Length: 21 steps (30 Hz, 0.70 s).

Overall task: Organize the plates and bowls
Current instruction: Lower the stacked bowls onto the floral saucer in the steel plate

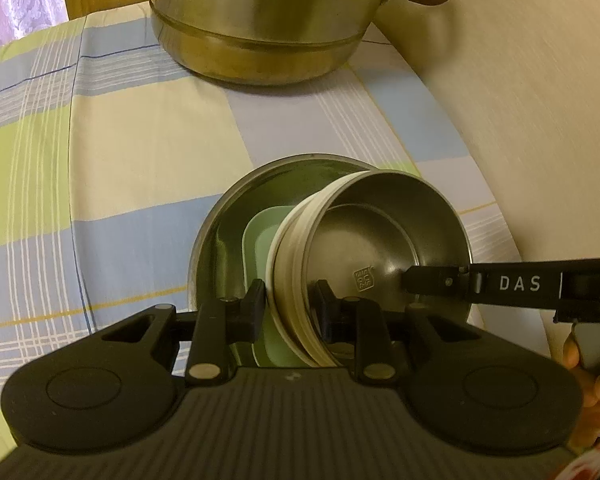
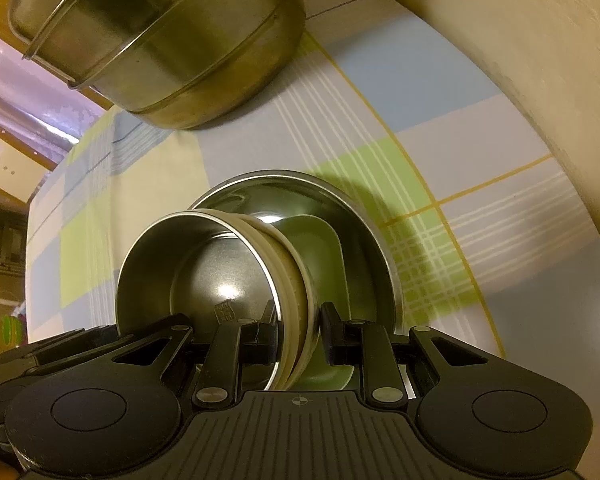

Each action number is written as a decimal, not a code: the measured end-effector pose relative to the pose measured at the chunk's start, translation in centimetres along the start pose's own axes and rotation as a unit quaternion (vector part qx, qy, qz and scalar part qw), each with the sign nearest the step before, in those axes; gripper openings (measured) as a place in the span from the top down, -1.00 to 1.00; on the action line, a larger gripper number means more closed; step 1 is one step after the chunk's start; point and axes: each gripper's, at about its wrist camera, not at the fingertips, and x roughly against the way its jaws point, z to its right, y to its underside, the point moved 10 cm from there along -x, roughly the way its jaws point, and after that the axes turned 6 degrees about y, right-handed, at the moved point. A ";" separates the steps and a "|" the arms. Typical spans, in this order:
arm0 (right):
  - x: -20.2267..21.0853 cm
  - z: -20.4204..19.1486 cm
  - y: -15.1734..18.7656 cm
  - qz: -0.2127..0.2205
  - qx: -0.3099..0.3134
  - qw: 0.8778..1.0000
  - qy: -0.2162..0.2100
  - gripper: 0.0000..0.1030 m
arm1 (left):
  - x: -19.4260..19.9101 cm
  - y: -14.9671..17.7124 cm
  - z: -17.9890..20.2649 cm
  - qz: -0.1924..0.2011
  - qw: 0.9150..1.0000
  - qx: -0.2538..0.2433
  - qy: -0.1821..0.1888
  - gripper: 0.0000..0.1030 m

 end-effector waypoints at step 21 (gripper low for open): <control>0.1 0.3 0.2 0.008 0.000 1.000 -0.011 0.57 | 0.1 0.4 0.0 0.015 1.000 -0.006 0.000 0.55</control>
